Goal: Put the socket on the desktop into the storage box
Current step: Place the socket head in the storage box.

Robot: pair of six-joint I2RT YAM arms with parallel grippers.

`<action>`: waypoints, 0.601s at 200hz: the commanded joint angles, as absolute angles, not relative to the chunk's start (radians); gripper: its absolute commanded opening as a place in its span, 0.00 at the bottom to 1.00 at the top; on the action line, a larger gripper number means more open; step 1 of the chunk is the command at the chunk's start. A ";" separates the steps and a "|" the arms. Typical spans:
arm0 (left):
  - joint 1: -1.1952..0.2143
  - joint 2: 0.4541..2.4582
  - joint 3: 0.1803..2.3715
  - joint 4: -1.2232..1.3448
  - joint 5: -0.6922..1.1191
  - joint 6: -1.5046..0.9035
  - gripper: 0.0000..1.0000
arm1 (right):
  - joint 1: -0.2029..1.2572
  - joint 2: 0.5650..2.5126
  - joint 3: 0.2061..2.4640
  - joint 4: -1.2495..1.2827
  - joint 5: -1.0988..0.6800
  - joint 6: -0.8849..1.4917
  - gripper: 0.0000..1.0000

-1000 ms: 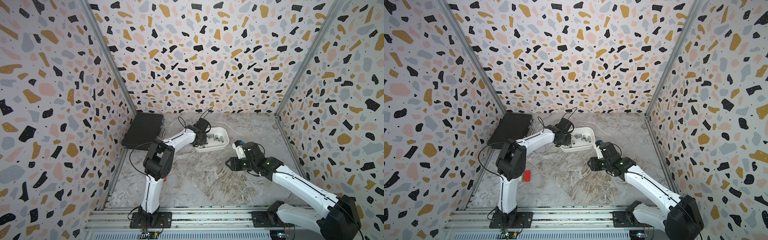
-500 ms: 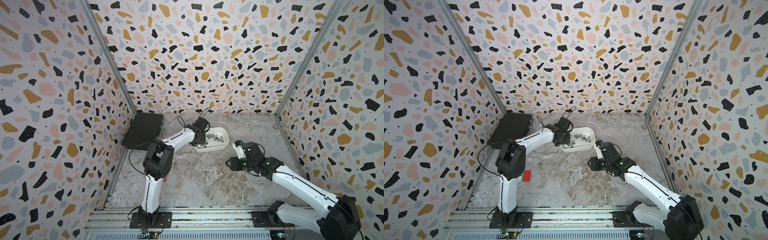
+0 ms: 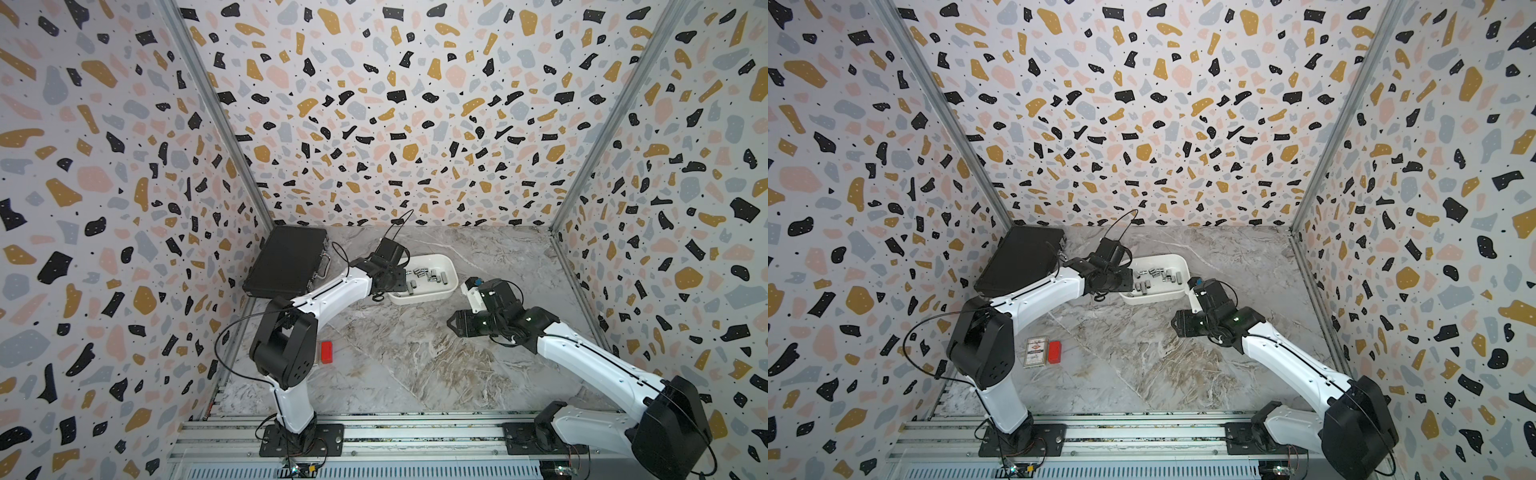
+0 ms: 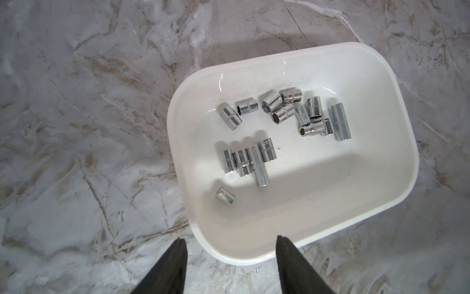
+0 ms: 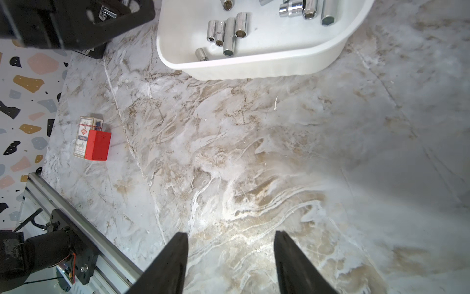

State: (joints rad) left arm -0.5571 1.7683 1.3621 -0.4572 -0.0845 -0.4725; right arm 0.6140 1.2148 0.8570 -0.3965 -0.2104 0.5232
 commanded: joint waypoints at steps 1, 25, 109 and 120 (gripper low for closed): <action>-0.555 1.680 1.297 -0.383 -0.063 -0.437 0.62 | 0.608 1.245 0.930 -0.413 -0.190 0.490 0.62; -0.555 1.609 1.246 -0.373 -0.071 -0.417 0.66 | 0.602 1.307 0.993 -0.430 -0.163 0.457 0.68; -0.539 1.470 1.188 -0.384 -0.317 -0.279 1.00 | 0.511 1.542 1.265 -0.446 -0.014 0.372 0.78; -0.530 1.449 1.181 -0.371 -0.369 -0.237 1.00 | 0.504 1.559 1.288 -0.434 0.057 0.344 0.77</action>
